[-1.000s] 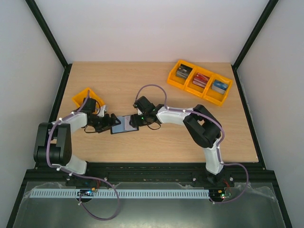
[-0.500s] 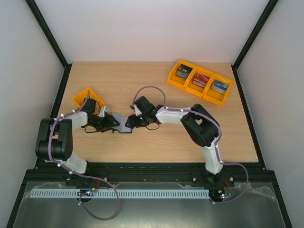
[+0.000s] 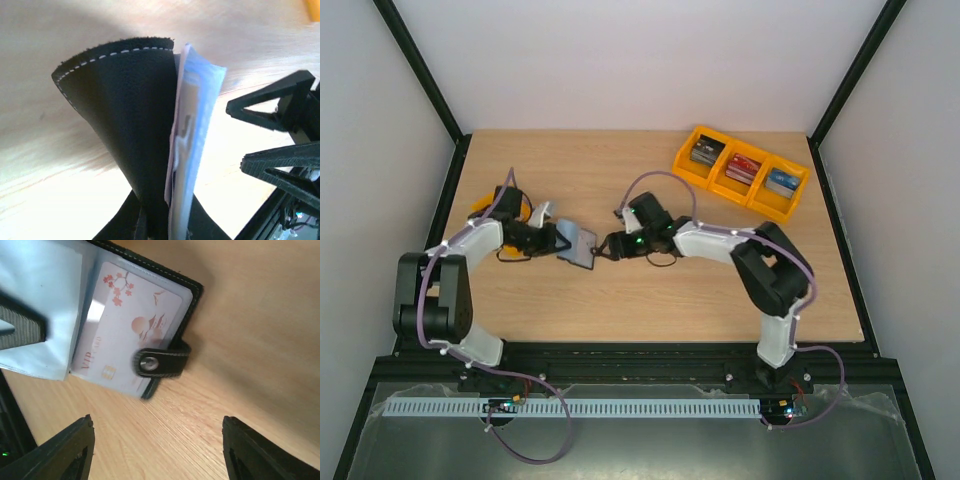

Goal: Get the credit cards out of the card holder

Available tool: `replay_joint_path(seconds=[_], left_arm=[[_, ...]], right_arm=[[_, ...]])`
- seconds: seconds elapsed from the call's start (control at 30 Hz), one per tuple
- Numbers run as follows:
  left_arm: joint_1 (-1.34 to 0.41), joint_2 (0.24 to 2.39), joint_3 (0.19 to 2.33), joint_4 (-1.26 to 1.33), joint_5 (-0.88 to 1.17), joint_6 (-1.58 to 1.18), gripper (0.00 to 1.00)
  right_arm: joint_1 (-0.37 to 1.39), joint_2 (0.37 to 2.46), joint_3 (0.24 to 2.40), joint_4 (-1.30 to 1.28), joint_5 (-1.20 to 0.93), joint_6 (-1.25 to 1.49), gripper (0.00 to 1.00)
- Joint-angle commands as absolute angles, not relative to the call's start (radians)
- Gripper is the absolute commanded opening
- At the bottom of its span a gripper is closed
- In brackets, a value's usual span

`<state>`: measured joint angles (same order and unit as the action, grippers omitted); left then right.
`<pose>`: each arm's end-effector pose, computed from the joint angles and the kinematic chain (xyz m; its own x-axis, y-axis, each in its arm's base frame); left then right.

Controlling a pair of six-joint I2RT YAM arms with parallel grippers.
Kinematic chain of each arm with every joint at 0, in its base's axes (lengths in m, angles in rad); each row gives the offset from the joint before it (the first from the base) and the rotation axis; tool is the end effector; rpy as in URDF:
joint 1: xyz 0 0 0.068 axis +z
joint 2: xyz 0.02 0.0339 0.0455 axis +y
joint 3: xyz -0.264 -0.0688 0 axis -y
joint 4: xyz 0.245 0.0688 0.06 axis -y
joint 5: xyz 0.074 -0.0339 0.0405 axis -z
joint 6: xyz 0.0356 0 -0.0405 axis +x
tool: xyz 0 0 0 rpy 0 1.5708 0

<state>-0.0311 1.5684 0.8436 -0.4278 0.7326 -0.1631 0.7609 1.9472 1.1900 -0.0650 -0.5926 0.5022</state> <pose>0.2825 -0.0326 0.1682 -0.9491 -0.0912 -0.3015 0.1424 0.7295 -0.6690 0.2809 0.2949 0.1585 -0.8729 -0.2798 -0.3996 -0.4873 0.5400 0.6863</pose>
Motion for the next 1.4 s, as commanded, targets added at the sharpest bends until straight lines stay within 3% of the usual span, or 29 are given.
replay_joint_path(seconds=[0.0, 0.3, 0.57, 0.9, 1.03, 1.17, 1.27, 1.33, 1.37], left_arm=[[-0.092, 1.459, 0.992, -0.606, 0.788, 0.066, 0.02], [-0.123, 1.337, 1.315, -0.982, 0.885, 0.359, 0.02], [-0.204, 1.241, 1.562, -1.143, 0.935, 0.421, 0.02], [-0.230, 1.219, 1.728, -1.235, 1.074, 0.518, 0.02], [-0.229, 1.224, 1.716, -1.211, 1.059, 0.493, 0.02], [-0.230, 1.229, 1.711, -1.192, 1.055, 0.472, 0.02], [-0.230, 1.229, 1.711, -1.193, 1.066, 0.472, 0.02], [-0.230, 1.225, 1.704, -1.193, 1.062, 0.473, 0.02], [-0.229, 1.221, 1.695, -1.194, 1.061, 0.475, 0.02]], right_arm=[[0.704, 1.741, 1.133, 0.053, -0.662, 0.390, 0.73], [0.639, 1.487, 1.009, 0.257, -0.792, 0.364, 0.99], [0.638, 1.265, 0.913, 0.441, -0.868, 0.307, 0.99], [0.640, 1.258, 0.956, 0.618, -1.033, 0.425, 0.99], [0.648, 1.264, 0.970, 0.667, -1.095, 0.475, 0.91], [0.661, 1.286, 0.993, 0.666, -1.106, 0.493, 0.71], [0.667, 1.293, 1.000, 0.671, -1.115, 0.503, 0.40], [0.667, 1.292, 0.998, 0.681, -1.131, 0.504, 0.08], [0.667, 1.288, 0.995, 0.686, -1.138, 0.501, 0.03]])
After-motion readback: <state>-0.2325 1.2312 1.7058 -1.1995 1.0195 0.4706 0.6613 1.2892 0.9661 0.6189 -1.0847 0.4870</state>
